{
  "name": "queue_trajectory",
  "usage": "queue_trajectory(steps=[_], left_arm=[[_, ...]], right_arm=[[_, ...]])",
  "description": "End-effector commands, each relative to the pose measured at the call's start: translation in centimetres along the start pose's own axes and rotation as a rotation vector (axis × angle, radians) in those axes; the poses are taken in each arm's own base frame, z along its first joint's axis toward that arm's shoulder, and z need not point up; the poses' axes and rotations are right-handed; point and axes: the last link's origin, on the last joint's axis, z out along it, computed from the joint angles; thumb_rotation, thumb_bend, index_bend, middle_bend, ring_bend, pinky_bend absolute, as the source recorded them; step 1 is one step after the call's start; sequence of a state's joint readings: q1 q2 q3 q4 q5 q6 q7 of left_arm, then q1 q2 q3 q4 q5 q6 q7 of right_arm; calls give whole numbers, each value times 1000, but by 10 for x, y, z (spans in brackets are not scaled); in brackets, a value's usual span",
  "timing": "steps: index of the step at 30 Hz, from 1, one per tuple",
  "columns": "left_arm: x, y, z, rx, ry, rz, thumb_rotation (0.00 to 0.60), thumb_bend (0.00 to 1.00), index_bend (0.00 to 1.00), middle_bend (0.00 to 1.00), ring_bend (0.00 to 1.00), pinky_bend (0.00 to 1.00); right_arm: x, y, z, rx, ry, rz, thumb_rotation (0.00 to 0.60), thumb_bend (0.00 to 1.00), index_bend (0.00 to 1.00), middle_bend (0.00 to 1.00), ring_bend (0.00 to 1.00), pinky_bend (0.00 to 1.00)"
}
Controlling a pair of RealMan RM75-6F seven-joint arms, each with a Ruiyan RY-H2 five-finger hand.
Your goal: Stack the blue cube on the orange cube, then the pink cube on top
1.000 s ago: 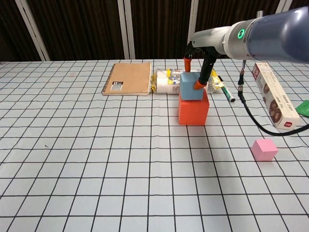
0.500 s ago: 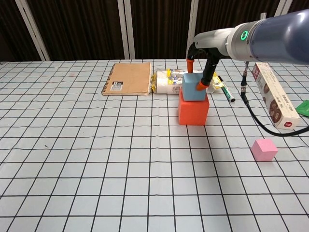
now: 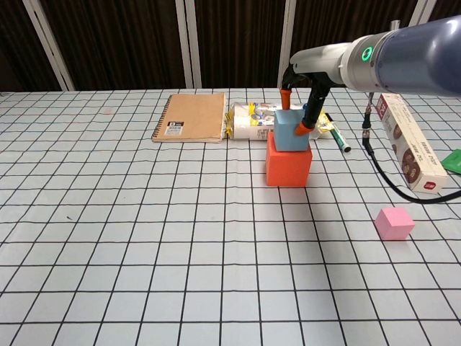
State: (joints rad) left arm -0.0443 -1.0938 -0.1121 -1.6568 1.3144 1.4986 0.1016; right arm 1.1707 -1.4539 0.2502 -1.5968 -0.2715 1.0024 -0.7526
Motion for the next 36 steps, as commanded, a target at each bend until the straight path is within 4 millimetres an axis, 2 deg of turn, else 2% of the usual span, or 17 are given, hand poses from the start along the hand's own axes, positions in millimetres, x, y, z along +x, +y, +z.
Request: queue_trajectory(steps=[1,25,31,36], left_arm=[[0,0,0,0,0,0,600,124,71,0,0,0],[0,0,0,-1,-1,0,600,124,71,0,0,0],[0,1,1,-6,-3,-1,600,124,71,0,0,0],[-2,3,1,-13,-9,3,600,124,71,0,0,0]], right_arm=[[0,1,0,-2,-1,-3,600,280,423,0,0,0],[-1,3,-6,4,-28,-18,600,278,145,0,0,0],[1,7,-13,0,-28,-20,600,279,117,0,0,0],[5,20,-21,-24,-19,-13,600,278,116,0,0,0]])
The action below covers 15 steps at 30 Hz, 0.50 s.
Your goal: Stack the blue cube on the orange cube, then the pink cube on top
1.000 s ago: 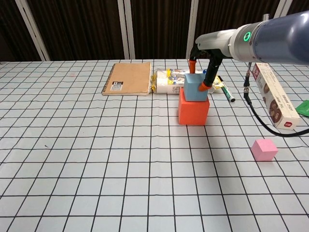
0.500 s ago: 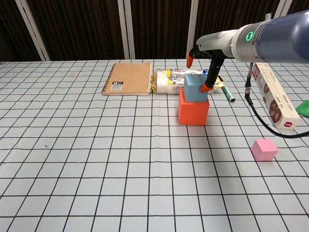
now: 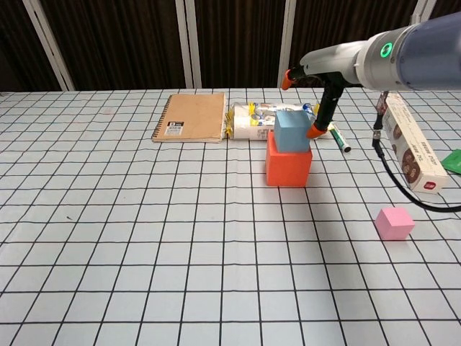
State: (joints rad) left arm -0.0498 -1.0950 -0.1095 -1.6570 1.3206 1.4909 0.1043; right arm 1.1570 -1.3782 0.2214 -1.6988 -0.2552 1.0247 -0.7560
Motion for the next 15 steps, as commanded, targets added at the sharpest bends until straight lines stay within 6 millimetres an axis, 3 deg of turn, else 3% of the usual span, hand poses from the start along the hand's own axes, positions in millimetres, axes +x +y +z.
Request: queue_trajectory(steps=[1,5,15], left_arm=[[0,1,0,-2,-2,2,600,124,71,0,0,0],[0,0,-1,-1,-1,0,600,125,71,0,0,0],[1,0,-2,-2,3,-11,600,124,71,0,0,0]], right_arm=[[1,12,-7,-20,9,6,600,278,116,0,0,0],[1,34,-21,-35,27,5,600,278,115,0,0,0],[-20,122,-66,-121,35,34,600,278,119,0,0,0]])
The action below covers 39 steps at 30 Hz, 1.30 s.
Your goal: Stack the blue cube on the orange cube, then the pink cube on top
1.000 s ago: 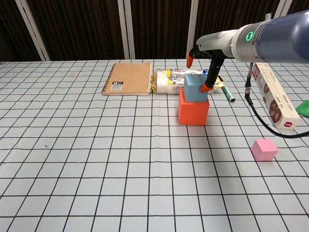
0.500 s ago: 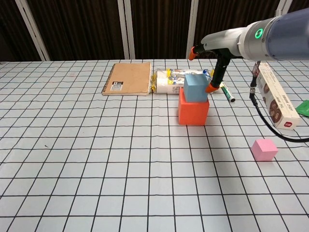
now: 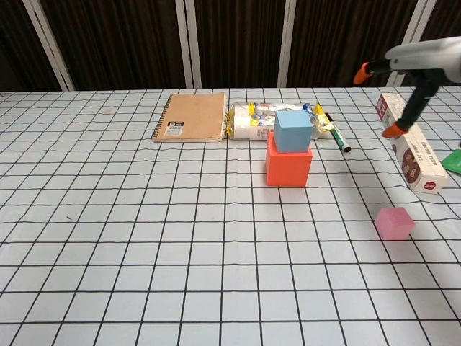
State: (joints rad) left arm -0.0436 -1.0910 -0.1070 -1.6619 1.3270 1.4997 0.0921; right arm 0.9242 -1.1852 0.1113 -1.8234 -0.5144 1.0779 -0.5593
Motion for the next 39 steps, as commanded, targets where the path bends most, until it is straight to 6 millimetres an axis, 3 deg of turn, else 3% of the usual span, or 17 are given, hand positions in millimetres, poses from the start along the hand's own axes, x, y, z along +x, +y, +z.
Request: queue_trajectory(steps=[1,8,16,23,39], left_arm=[[0,1,0,-4,0,0,600,124,71,0,0,0],[-2,4,0,-8,-3,3,600,124,71,0,0,0],[-1,3,0,-9,-2,-1,600,124,71,0,0,0],[0,1,0,-13,1,-5,600,124,71,0,0,0],[-1,1,1,-8,-4,2,600,124,72,0,0,0]], right_arm=[[-12,34,-18,-22,-15,-2,600,278,128,0,0,0],[-36,45,-58,56,14,-4,600,278,173,0,0,0],[-61,39,-88,103,1,-10,600,278,199,0,0,0],[-90,31,-82,90,-69,-2,600,278,212,0,0,0],[-110,36,-63,50,-106,15,600,278,286,0,0,0]])
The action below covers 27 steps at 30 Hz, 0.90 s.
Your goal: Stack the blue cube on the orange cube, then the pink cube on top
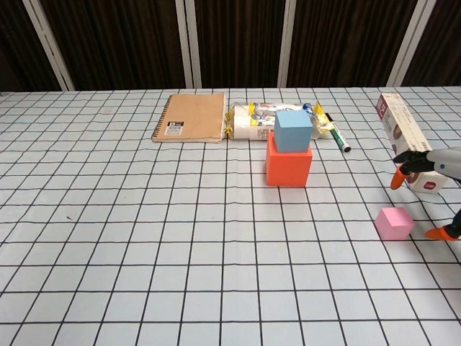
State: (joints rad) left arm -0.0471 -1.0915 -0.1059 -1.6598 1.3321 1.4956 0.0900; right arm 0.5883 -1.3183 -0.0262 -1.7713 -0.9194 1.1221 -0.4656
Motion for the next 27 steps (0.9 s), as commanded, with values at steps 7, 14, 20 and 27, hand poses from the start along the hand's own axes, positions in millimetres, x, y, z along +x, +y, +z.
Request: queue_trajectory(steps=[7,14,20,27], left_arm=[[-1,2,-1,3,-2,8,600,124,72,0,0,0],[-2,2,0,6,-1,12,600,124,72,0,0,0],[-3,3,1,9,-4,15,600,124,72,0,0,0],[-4,3,1,13,-4,20,600,124,72,0,0,0]], right_arm=[[-6,1,4,14,-4,23,600,279,311,0,0,0],[-9,-1,9,28,-5,32,600,278,339,0,0,0],[-11,-2,13,31,-11,33,600,278,358,0,0,0],[-11,-1,16,31,-9,42,600,308,387,0,0,0]])
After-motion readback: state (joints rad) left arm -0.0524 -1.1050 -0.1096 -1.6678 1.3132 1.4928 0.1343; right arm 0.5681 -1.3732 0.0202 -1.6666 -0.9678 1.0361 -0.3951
